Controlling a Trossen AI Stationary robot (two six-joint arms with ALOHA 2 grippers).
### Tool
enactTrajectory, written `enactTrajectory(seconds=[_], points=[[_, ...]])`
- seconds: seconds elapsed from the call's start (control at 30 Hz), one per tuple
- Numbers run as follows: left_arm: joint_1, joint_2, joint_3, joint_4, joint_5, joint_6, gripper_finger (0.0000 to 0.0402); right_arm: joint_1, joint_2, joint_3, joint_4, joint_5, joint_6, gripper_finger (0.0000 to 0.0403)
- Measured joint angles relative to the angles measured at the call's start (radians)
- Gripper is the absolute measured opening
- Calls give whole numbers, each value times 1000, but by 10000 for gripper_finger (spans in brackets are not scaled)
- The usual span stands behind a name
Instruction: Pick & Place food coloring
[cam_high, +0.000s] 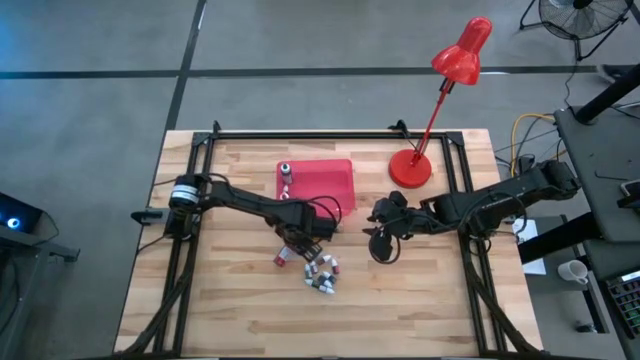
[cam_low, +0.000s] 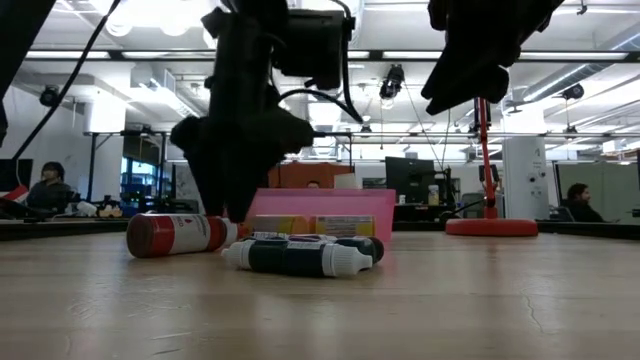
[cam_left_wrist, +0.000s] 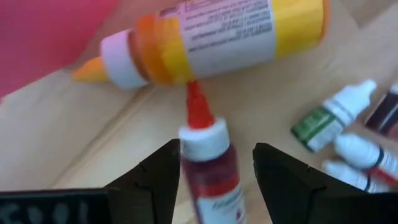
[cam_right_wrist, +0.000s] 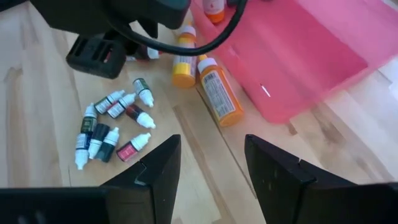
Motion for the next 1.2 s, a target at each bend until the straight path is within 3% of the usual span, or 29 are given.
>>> enactTrajectory(seconds=[0.6, 0.93, 1.2], points=[[2, 0, -80, 105, -71, 46, 173, -1, 0, -21, 1, 2, 18, 169], [2, 0, -86, 102, -66, 54, 97, -1, 0, -21, 2, 3, 15, 169], [-6, -6, -83, 96, -66, 80, 96, -1, 0, -21, 2, 3, 15, 169]])
